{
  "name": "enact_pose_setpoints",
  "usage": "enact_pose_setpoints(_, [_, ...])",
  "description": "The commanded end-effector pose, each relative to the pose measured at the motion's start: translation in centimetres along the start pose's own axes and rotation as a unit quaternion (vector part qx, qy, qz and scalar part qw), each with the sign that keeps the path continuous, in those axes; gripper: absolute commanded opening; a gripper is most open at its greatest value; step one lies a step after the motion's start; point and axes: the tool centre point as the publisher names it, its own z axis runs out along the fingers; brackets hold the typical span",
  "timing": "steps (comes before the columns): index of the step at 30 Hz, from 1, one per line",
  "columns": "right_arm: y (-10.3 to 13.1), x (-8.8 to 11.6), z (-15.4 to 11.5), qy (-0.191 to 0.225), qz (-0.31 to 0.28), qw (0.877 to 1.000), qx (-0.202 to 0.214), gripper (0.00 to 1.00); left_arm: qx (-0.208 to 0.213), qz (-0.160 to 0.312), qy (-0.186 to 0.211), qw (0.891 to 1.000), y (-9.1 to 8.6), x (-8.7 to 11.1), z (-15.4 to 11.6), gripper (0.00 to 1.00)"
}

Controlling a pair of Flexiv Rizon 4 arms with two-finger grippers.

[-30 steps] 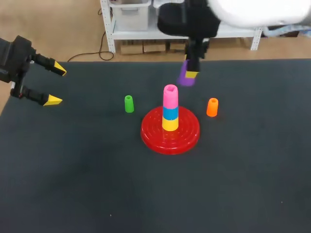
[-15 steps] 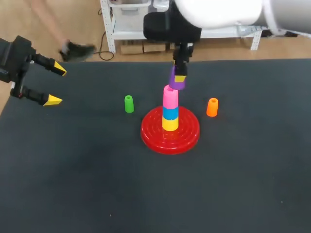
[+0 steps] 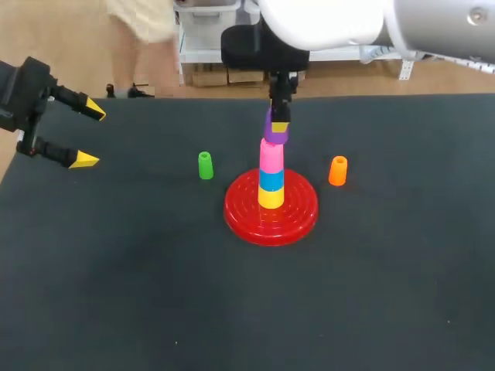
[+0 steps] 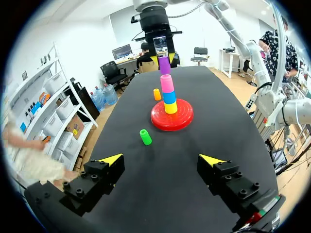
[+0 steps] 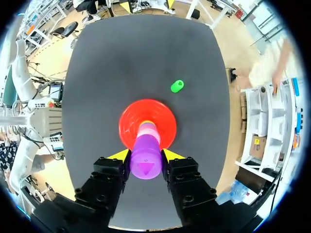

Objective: Pick up and stack the cylinders on the red base in this order: pink,purple,orange,green

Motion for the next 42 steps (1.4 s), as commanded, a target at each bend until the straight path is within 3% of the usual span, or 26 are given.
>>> enact_pose_setpoints(1, [-0.4, -0.4, 0.3, 0.003, 0.0, 1.0, -0.001, 0.0, 0.0, 0.001, 0.0, 1.0, 0.1, 0.1, 0.1, 1.0])
enact_pose_setpoints(42, [0.2, -0.3, 2.8, 0.029, -0.011, 1.0, -0.006, 0.0, 0.0, 0.001, 0.0, 1.0, 0.1, 0.1, 0.1, 1.0])
